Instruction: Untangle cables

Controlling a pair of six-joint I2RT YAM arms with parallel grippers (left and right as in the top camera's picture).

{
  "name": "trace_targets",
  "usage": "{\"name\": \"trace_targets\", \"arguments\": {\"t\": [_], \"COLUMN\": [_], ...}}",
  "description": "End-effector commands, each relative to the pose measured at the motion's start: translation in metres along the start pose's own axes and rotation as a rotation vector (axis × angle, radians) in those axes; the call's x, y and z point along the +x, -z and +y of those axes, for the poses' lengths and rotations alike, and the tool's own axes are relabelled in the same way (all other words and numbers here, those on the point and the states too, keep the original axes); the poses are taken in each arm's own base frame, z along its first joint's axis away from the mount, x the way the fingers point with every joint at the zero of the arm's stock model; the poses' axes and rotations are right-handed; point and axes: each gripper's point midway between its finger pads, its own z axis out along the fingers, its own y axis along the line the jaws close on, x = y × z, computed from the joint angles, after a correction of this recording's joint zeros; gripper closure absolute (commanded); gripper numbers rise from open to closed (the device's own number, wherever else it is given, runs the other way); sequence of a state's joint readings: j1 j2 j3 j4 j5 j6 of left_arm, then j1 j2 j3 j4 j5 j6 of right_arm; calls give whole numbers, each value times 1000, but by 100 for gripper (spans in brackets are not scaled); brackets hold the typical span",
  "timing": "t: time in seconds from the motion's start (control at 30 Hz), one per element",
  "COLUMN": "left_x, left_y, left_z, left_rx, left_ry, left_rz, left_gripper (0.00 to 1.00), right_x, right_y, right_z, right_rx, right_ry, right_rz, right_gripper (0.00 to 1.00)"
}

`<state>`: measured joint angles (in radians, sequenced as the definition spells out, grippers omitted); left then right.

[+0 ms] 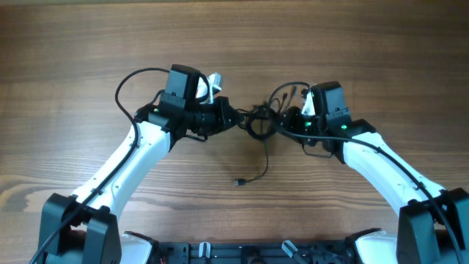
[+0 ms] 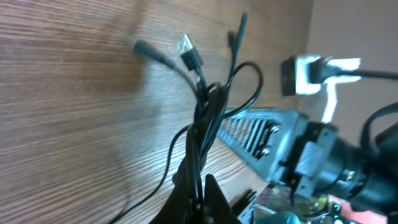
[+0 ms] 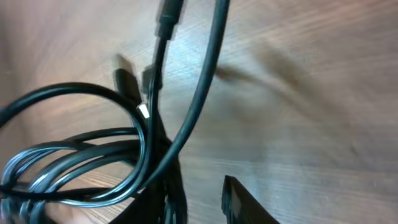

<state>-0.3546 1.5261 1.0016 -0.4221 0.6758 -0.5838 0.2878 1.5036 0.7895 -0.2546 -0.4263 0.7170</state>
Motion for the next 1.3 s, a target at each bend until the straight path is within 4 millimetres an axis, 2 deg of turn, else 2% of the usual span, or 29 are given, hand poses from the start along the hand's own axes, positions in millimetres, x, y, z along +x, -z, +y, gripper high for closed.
{"name": "trace_targets", "arguments": {"t": [0.0,0.03,0.13,0.2,0.23,0.27,0.33,0.4,0.5,0.53,0.6,0.67,0.73,0.8,0.87,0.9,1.0,1.2,1.27], "left_x": [-12,-15,-12,3,13,18,30,36,33,27,12,-3,-10,-9,-3,1,5,7,9], "left_y": [12,13,12,11,13,14,20,24,24,24,26,30,34,36,41,44,47,47,50], "left_z": [7,12,11,-8,-21,-28,-45,-53,-51,-45,-31,-17,-15,-27,-42,-50,-55,-53,-58], "left_rx": [-68,-97,-92,30,120,167,289,345,337,308,245,179,178,244,338,389,429,422,458], "left_ry": [-163,-189,-226,-308,-359,-390,-450,-453,-475,-469,-456,-436,-408,-432,-458,-469,-469,-457,-469], "left_rz": [-60,-73,-59,12,55,75,120,143,130,110,61,9,-12,-8,12,28,45,53,60], "left_gripper": [96,96,96,96,96,96,96,96,96,96,96,96,96,96,96,96,96,96,96], "right_x": [5,10,7,0,0,1,4,5,19,26,33,39,51,56,55,49,38,13,13], "right_y": [1,5,4,2,2,3,3,4,10,13,18,22,33,38,37,31,22,31,32], "right_z": [27,42,41,35,35,36,39,40,54,61,68,73,85,88,88,83,74,98,99], "right_rx": [-178,-263,-254,-211,-215,-223,-245,-256,-365,-423,-481,-532,-638,-679,-674,-618,-533,-597,-607], "right_ry": [142,201,214,266,313,351,470,555,659,691,695,685,684,681,683,684,690,757,762], "right_rz": [49,77,59,16,14,16,15,9,46,65,91,117,164,184,181,155,110,-24,-22], "right_gripper": [67,67,67,77,78,77,69,64,62,63,71,71,62,55,46,37,37,37,37]}}
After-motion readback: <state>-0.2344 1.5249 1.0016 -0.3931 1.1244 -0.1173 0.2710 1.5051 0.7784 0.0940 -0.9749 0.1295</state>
